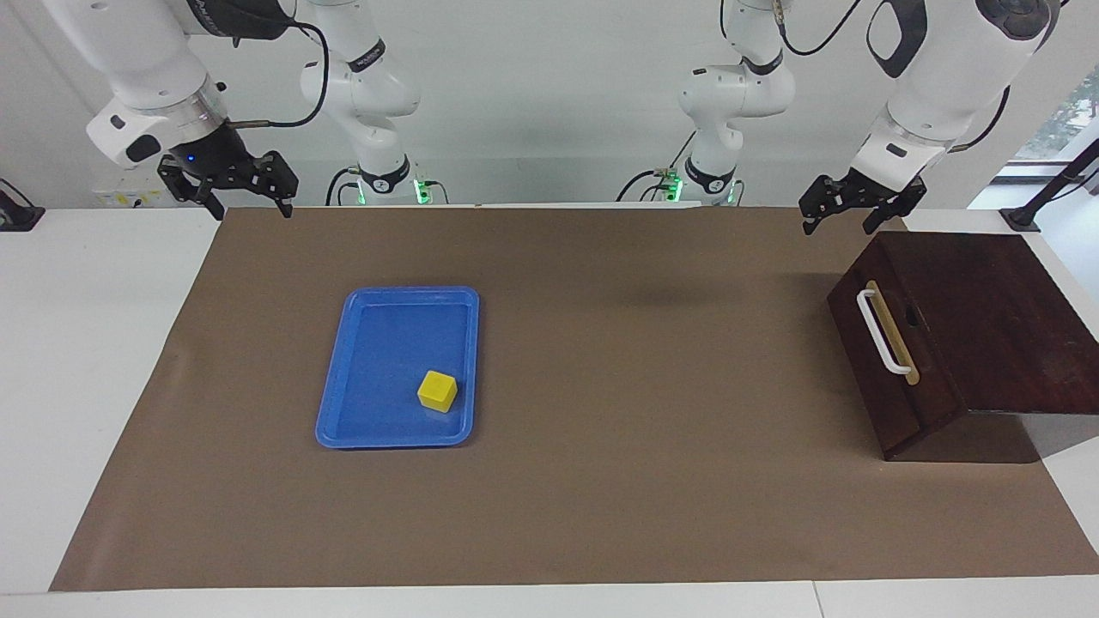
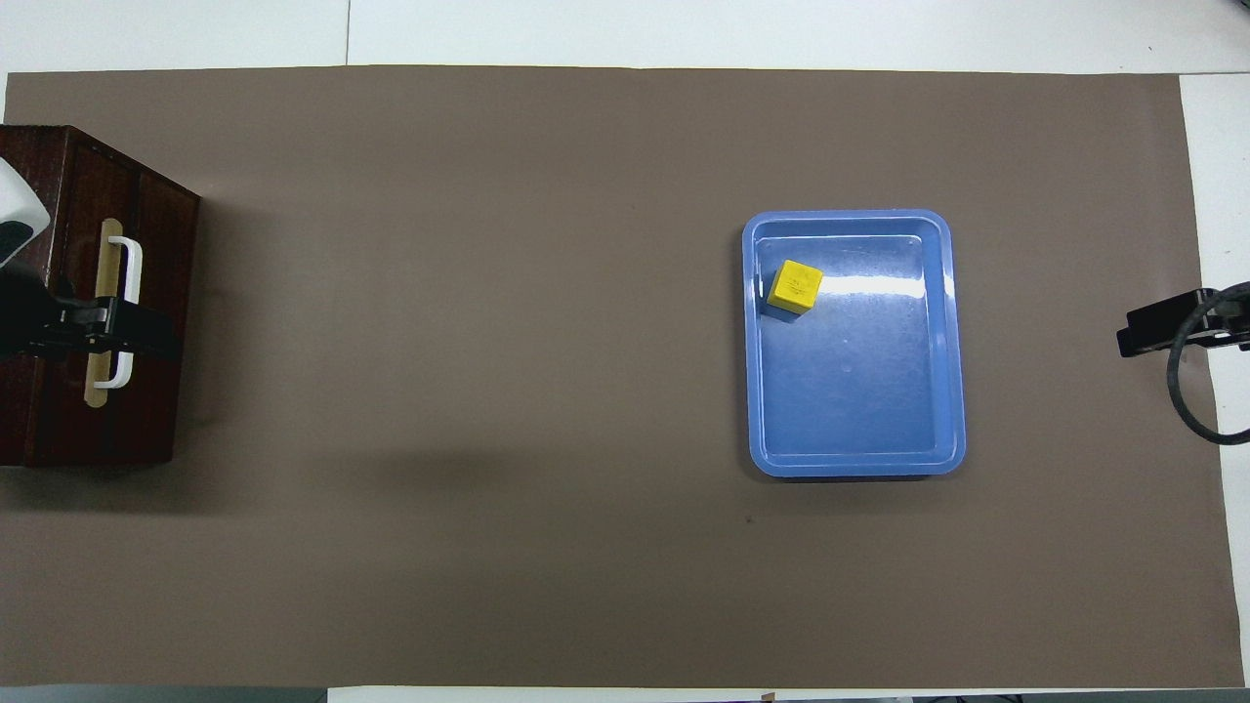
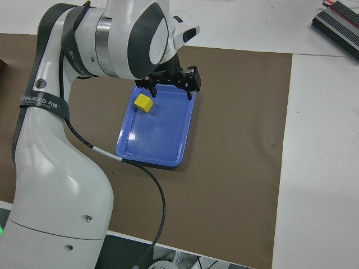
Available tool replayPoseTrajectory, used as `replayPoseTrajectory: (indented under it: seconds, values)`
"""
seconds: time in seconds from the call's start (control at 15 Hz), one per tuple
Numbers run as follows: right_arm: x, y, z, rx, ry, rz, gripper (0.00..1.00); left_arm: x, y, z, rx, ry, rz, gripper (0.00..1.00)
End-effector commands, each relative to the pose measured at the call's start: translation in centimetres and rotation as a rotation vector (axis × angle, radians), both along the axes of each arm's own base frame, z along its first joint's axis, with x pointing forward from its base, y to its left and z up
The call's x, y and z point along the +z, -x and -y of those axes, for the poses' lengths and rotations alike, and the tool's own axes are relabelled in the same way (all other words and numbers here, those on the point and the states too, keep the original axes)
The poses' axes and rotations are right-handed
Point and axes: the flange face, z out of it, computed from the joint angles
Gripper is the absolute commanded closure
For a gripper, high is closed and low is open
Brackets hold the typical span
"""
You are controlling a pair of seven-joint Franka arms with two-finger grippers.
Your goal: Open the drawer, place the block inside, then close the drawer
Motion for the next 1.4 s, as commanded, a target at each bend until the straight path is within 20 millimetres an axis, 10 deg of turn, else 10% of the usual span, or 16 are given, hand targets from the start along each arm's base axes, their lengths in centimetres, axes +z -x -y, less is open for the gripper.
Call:
replayPoseTrajectory:
  seconds: [0.0, 1.33]
  values:
    - [0.1, 0.5, 0.2, -0.011, -0.014, -0.006, 0.0, 0.3, -0.1, -0.1, 0.001, 0.015, 0.042, 0.0]
    - [-0.9, 0.9, -0.6, -0.095, -0.006, -0.015, 0.0, -0.3, 0.2, -0.3, 0.046, 0.001, 0.026, 0.0]
